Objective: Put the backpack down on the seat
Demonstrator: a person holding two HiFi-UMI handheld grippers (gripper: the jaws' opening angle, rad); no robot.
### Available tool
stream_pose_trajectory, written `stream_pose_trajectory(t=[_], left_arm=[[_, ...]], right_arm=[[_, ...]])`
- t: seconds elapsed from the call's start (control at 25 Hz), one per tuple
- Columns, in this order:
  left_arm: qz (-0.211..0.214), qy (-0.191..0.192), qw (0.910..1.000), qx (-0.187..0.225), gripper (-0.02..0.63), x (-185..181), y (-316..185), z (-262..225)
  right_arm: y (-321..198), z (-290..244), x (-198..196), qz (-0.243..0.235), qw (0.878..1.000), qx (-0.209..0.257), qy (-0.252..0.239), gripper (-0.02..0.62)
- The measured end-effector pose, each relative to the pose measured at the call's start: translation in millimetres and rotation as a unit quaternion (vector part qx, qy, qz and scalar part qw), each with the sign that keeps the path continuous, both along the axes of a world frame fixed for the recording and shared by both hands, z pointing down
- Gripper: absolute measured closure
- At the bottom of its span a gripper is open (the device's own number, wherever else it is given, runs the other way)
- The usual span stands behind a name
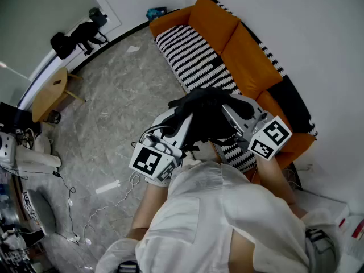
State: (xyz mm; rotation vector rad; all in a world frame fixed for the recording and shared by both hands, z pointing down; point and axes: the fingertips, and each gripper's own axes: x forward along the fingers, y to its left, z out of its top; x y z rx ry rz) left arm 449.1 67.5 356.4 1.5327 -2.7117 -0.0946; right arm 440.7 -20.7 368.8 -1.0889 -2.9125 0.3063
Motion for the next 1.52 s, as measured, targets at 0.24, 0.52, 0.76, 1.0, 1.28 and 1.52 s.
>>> stream_pose_trajectory(t=[0.24, 0.52, 0.76, 1.0, 1.28, 1.52], left_arm=[[0.004, 0.008, 0.9999, 0.006, 0.558, -19, 10, 1], [0.012, 0.013, 0.9997, 0.017, 0.558, -44, 36, 3], [0.01, 0.005, 0.9997, 0.024, 0.558, -86, 67, 4], [0.01, -0.006, 0.9996, 0.027, 0.558, -109, 113, -10], [-0.013, 0.011, 0.9995, 0.025, 0.558, -169, 125, -5], [-0.031, 0.027, 0.9989, 0.024, 0.558, -220, 123, -13]], right_arm=[[9, 1, -18, 0.001, 1.0, 0.002, 0.008, 0.552], [36, 2, -46, -0.007, 1.0, 0.01, 0.007, 0.552], [68, 2, -92, -0.034, 0.999, 0.005, 0.003, 0.551], [113, -9, -112, -0.035, 0.999, 0.002, 0.005, 0.551], [126, -2, -173, -0.068, 0.997, -0.004, 0.025, 0.551], [126, -10, -232, -0.101, 0.995, -0.009, 0.016, 0.551]])
